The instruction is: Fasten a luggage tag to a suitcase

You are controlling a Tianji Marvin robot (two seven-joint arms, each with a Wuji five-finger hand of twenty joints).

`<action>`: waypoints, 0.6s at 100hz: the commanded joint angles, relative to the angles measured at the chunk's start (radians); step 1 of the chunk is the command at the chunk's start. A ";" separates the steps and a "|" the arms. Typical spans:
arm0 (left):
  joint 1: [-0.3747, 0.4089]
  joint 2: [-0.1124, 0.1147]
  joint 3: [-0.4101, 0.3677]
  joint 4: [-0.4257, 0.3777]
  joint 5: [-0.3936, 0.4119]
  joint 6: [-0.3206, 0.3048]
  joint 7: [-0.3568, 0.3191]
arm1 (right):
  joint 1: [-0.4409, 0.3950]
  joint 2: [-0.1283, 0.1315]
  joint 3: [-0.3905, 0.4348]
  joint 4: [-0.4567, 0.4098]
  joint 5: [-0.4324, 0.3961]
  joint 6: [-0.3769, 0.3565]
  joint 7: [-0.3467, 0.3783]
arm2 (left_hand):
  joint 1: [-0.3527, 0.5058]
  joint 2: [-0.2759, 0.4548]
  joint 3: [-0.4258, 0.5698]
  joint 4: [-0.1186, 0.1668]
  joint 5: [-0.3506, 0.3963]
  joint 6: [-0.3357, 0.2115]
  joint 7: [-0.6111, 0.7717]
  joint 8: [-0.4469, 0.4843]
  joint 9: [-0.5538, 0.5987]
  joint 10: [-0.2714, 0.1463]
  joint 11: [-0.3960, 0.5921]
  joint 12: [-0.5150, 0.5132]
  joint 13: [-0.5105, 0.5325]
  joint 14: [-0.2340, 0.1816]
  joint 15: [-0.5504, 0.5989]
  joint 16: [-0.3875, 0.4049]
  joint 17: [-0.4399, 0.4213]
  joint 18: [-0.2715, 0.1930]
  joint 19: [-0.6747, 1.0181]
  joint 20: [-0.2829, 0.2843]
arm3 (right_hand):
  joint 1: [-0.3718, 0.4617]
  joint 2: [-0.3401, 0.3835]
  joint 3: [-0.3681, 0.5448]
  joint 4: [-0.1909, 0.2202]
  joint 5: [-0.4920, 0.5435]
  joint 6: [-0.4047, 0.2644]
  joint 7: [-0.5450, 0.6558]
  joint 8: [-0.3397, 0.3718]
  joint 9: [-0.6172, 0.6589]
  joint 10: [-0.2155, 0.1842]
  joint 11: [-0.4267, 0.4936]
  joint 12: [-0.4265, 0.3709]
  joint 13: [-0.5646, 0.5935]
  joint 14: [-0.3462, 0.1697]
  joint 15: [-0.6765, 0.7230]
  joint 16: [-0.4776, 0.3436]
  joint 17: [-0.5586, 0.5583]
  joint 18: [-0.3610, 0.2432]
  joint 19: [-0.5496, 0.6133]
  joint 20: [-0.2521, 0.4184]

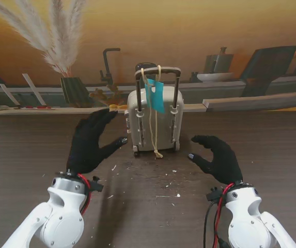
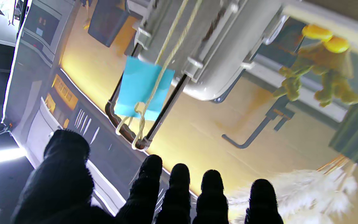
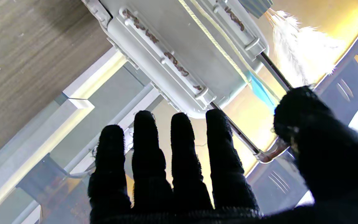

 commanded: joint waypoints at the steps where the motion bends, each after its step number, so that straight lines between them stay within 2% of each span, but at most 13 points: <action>1: 0.055 0.003 0.008 -0.005 0.001 -0.005 -0.005 | -0.012 0.006 0.008 0.012 -0.018 -0.002 0.011 | 0.016 0.042 -0.034 0.012 0.026 0.014 -0.018 -0.004 0.011 0.014 -0.017 -0.020 0.014 -0.002 -0.023 -0.022 0.000 -0.042 -0.022 0.021 | -0.027 0.014 -0.038 0.031 -0.009 -0.031 -0.011 -0.005 -0.013 -0.009 -0.024 -0.018 -0.010 -0.007 -0.031 -0.023 -0.013 -0.044 -0.026 -0.018; 13: 0.129 0.002 0.008 -0.012 0.001 -0.014 0.020 | -0.024 0.008 0.021 0.029 -0.055 -0.035 -0.007 | 0.019 0.042 -0.037 0.013 0.040 0.013 -0.022 -0.001 0.030 0.018 -0.019 -0.018 0.025 0.001 -0.025 -0.022 -0.001 -0.040 -0.025 0.023 | -0.037 0.026 -0.058 0.033 -0.008 -0.053 -0.009 0.001 -0.012 -0.020 -0.056 -0.029 -0.016 -0.012 -0.068 -0.035 -0.020 -0.056 -0.058 -0.035; 29: 0.183 0.004 0.005 -0.003 0.002 -0.022 0.024 | -0.039 0.013 0.040 0.053 -0.096 -0.076 -0.014 | 0.017 0.050 -0.041 0.013 0.040 0.001 -0.030 0.003 0.034 0.018 -0.028 -0.018 0.025 -0.003 -0.032 -0.022 -0.009 -0.042 -0.030 0.024 | -0.056 0.051 -0.098 0.036 -0.021 -0.083 -0.013 0.006 -0.023 -0.034 -0.114 -0.053 -0.036 -0.023 -0.124 -0.057 -0.038 -0.075 -0.111 -0.062; 36: 0.191 0.005 0.006 0.008 0.000 -0.029 0.021 | -0.046 0.015 0.049 0.061 -0.100 -0.092 -0.012 | 0.016 0.051 -0.042 0.013 0.036 -0.009 -0.032 0.006 0.032 0.015 -0.033 -0.018 0.024 -0.003 -0.035 -0.022 -0.013 -0.043 -0.032 0.024 | -0.068 0.068 -0.118 0.039 -0.030 -0.096 -0.018 0.006 -0.025 -0.043 -0.143 -0.067 -0.046 -0.027 -0.148 -0.068 -0.046 -0.083 -0.134 -0.073; 50: 0.186 0.006 0.024 0.044 -0.033 -0.034 0.000 | -0.056 0.016 0.060 0.081 -0.079 -0.124 0.004 | 0.013 0.054 -0.044 0.012 -0.026 -0.023 -0.053 0.005 0.006 0.008 -0.045 -0.019 0.009 -0.009 -0.046 -0.023 -0.025 -0.053 -0.036 0.026 | -0.067 0.067 -0.143 0.039 -0.036 -0.110 -0.021 0.004 -0.028 -0.051 -0.177 -0.086 -0.063 -0.042 -0.191 -0.090 -0.055 -0.093 -0.164 -0.086; 60: 0.176 0.007 0.036 0.067 -0.055 -0.029 -0.022 | -0.060 0.019 0.064 0.098 -0.074 -0.136 0.020 | 0.012 0.054 -0.044 0.012 -0.027 -0.024 -0.050 0.010 0.002 0.009 -0.046 -0.018 0.006 -0.007 -0.049 -0.023 -0.028 -0.052 -0.036 0.028 | -0.075 0.067 -0.160 0.036 -0.040 -0.118 -0.021 0.003 -0.034 -0.057 -0.186 -0.092 -0.074 -0.049 -0.204 -0.097 -0.065 -0.100 -0.177 -0.091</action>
